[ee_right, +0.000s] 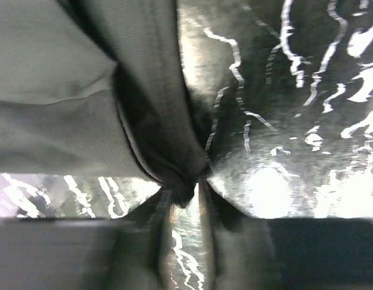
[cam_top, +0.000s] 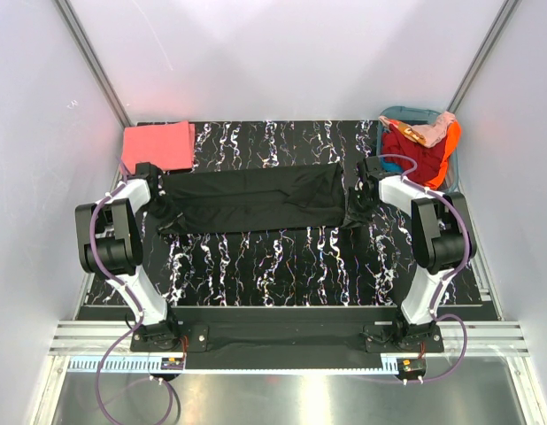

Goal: Fold and stack the t-shirts
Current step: Fold the tshirt

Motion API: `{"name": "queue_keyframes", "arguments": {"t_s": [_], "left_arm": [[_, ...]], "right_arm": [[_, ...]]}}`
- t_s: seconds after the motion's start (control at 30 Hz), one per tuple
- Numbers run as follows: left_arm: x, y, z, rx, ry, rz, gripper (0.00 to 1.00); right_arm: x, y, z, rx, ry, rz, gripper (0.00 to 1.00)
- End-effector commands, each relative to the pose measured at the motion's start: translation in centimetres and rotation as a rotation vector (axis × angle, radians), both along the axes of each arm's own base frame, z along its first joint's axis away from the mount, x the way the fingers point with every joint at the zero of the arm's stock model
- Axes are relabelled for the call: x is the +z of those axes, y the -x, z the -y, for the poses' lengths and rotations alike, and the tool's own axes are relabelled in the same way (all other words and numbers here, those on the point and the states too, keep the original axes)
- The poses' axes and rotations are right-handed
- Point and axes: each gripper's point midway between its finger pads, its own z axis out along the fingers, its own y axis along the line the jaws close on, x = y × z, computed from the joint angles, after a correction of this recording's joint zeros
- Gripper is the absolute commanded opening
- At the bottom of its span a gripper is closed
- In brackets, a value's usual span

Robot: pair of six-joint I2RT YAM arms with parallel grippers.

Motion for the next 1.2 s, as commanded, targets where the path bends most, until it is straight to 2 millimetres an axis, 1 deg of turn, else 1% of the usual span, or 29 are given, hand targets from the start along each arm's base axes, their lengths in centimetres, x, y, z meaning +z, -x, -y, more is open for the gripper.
{"name": "queue_keyframes", "arguments": {"t_s": [0.0,0.07,0.1,0.17,0.2,0.27,0.3,0.33,0.37,0.4,0.43,0.47,0.5,0.53,0.57,0.6,0.63,0.67,0.7,0.73,0.77,0.83,0.87,0.93,1.03,1.07,1.1,1.13,1.17], "left_arm": [[-0.6,-0.2,-1.2,-0.006,-0.046,-0.009,0.35],[-0.6,-0.2,-1.3,-0.005,-0.049,-0.011,0.35],[-0.6,-0.3,-1.5,-0.004,-0.054,-0.01,0.35],[-0.6,-0.3,-1.5,-0.004,-0.054,-0.013,0.35],[-0.7,-0.2,-1.5,-0.006,-0.054,-0.015,0.35],[-0.8,-0.2,-1.6,-0.004,-0.056,-0.017,0.35],[-0.8,-0.2,-1.6,-0.003,-0.055,-0.018,0.35],[-0.8,-0.2,-1.5,-0.003,-0.052,-0.018,0.35],[-0.8,-0.2,-1.6,-0.004,-0.054,-0.016,0.35],[-0.7,-0.2,-1.6,-0.004,-0.054,-0.015,0.35],[-0.6,-0.2,-1.7,-0.004,-0.056,-0.014,0.35],[-0.5,-0.3,-1.6,-0.007,-0.055,-0.01,0.35],[-0.4,-0.3,-1.7,-0.006,-0.059,-0.008,0.35],[-0.3,-0.3,-1.6,-0.007,-0.056,-0.002,0.35],[-0.1,-0.3,-1.6,-0.008,-0.052,0.002,0.35],[0.1,-0.2,-1.4,-0.01,-0.05,0.008,0.35],[0.3,-0.3,-1.3,-0.009,-0.041,0.016,0.35],[0.4,-0.4,-1.1,-0.008,-0.031,0.024,0.35],[0.5,-0.3,-0.9,-0.008,-0.024,0.028,0.35],[0.9,-0.4,-0.6,-0.01,-0.009,0.042,0.35],[1.0,-0.5,-0.5,-0.009,-0.002,0.046,0.35],[1.5,-0.6,0.0,-0.013,0.021,0.064,0.35],[1.7,-0.6,0.1,-0.007,0.028,0.071,0.36],[1.9,-0.7,0.5,-0.007,0.045,0.083,0.36],[2.2,-0.5,0.8,-0.005,0.06,0.093,0.36],[2.5,-0.5,0.9,-0.006,0.062,0.101,0.36],[2.6,-0.5,0.9,-0.006,0.064,0.106,0.36],[2.7,-0.5,1.1,-0.006,0.068,0.111,0.36],[2.9,-0.5,1.2,-0.004,0.072,0.118,0.36]], "right_arm": [[-0.6,-0.8,1.3,-0.024,0.1,0.006,0.18],[0.1,-1.1,2.0,-0.028,0.135,0.038,0.03],[0.3,-1.4,3.0,-0.039,0.192,0.06,0.0],[1.3,-2.2,4.7,-0.042,0.28,0.122,0.0],[1.6,-2.9,4.9,-0.037,0.293,0.162,0.0],[1.7,-3.1,5.1,-0.016,0.304,0.179,0.01],[1.7,-3.2,4.9,-0.006,0.298,0.177,0.07],[1.7,-3.2,4.7,-0.001,0.289,0.177,0.09],[1.8,-3.1,4.3,0.005,0.264,0.18,0.16],[1.9,-2.8,4.2,0.004,0.26,0.175,0.23],[2.2,-2.8,4.3,-0.004,0.258,0.181,0.38],[3.3,-3.0,4.2,-0.016,0.253,0.204,0.43],[3.9,-2.7,4.3,-0.017,0.253,0.199,0.46],[5.0,-2.8,4.3,-0.021,0.251,0.215,0.49],[6.8,-3.6,3.9,-0.023,0.237,0.25,0.5],[7.7,-3.6,3.6,-0.019,0.222,0.252,0.52],[8.8,-4.1,3.2,-0.022,0.197,0.27,0.54],[10.4,-5.0,1.5,-0.007,0.11,0.299,0.57],[11.0,-5.3,0.5,-0.002,0.058,0.298,0.57],[11.6,-6.2,-1.5,-0.006,-0.04,0.278,0.58],[11.7,-6.4,-2.6,-0.002,-0.088,0.263,0.59],[11.8,-6.9,-4.9,0.022,-0.139,0.248,0.61],[11.8,-7.8,-5.1,0.004,-0.113,0.252,0.61],[11.3,-7.8,-5.1,-0.01,-0.098,0.226,0.62],[10.8,-8.1,-6.3,0.025,-0.14,0.222,0.62],[10.4,-8.1,-7.8,0.05,-0.201,0.193,0.61],[10.4,-8.3,-8.6,0.053,-0.234,0.187,0.61],[9.6,-8.4,-9.6,0.032,-0.27,0.155,0.6],[9.5,-8.1,-11.0,0.047,-0.313,0.141,0.59]]}}
